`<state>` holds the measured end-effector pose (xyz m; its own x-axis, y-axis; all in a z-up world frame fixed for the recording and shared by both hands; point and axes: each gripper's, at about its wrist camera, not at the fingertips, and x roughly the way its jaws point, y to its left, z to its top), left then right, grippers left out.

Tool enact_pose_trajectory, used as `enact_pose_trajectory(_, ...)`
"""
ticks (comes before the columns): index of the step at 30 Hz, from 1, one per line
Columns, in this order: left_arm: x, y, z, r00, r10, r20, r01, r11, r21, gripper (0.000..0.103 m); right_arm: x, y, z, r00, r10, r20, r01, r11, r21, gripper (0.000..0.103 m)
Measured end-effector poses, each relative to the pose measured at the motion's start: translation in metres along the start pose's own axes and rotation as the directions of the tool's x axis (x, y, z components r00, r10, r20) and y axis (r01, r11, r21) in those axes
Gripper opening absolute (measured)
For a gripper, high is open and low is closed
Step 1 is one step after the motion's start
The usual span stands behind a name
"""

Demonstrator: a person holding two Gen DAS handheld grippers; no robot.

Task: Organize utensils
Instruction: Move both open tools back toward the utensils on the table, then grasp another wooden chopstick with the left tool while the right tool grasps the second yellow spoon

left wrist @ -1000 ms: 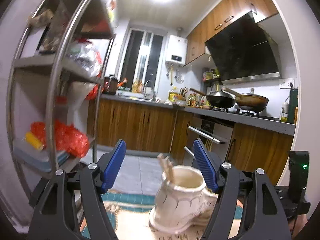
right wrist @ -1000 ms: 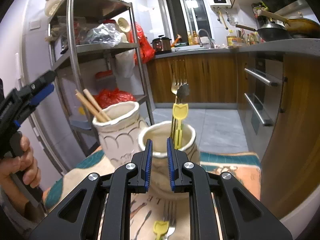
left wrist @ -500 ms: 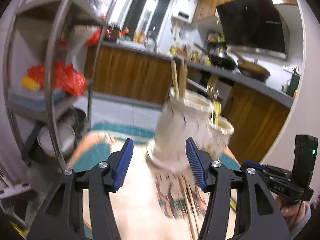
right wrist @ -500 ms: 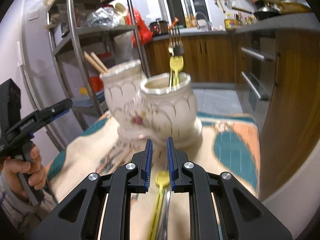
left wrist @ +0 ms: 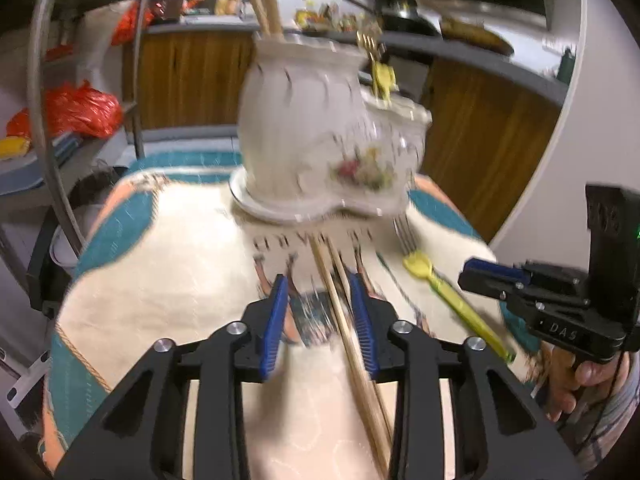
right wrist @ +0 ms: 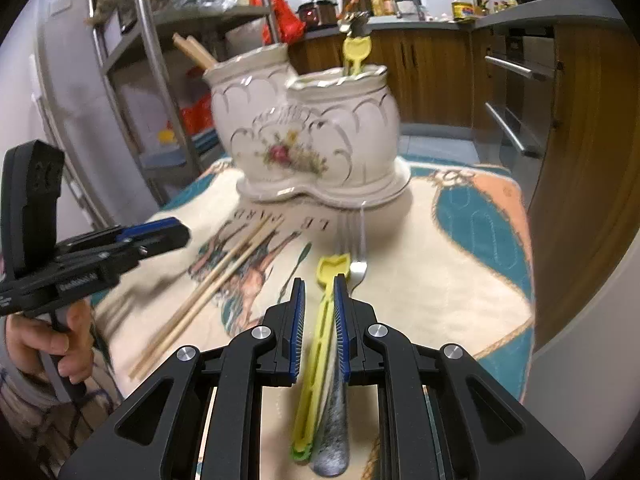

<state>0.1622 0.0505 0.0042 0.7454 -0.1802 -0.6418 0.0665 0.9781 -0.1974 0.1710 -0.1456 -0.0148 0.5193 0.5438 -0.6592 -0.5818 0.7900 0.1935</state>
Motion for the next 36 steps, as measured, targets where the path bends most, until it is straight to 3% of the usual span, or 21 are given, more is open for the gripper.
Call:
enact_pose_trajectory(9,0.022,-0.013,-0.013,0.996,0.031,-0.083,-0.026,0.998,0.059,0.028,0.01,0.002,-0.004,0.998,-0.024,-0.065,0.024,1.0,-0.004,0.016)
enact_pose_trajectory(23,0.024,-0.018,-0.013,0.995,0.055,-0.08,-0.046,0.993,0.105,0.027,0.017,0.017,-0.009,0.994,-0.01,-0.105,0.001,0.996,-0.085,0.016)
enact_pose_trajectory(30,0.022,-0.018,-0.015,0.994,0.074,-0.081,-0.064,0.99,0.13,0.012,0.017,0.02,-0.01,0.993,0.024,-0.117,-0.034,0.996,-0.087,0.016)
enact_pose_trajectory(36,0.015,-0.01,-0.019,0.994,0.064,-0.089,-0.053,0.991,0.119,0.01,0.021,0.023,-0.001,0.982,0.012,-0.186,-0.031,0.995,-0.098,0.016)
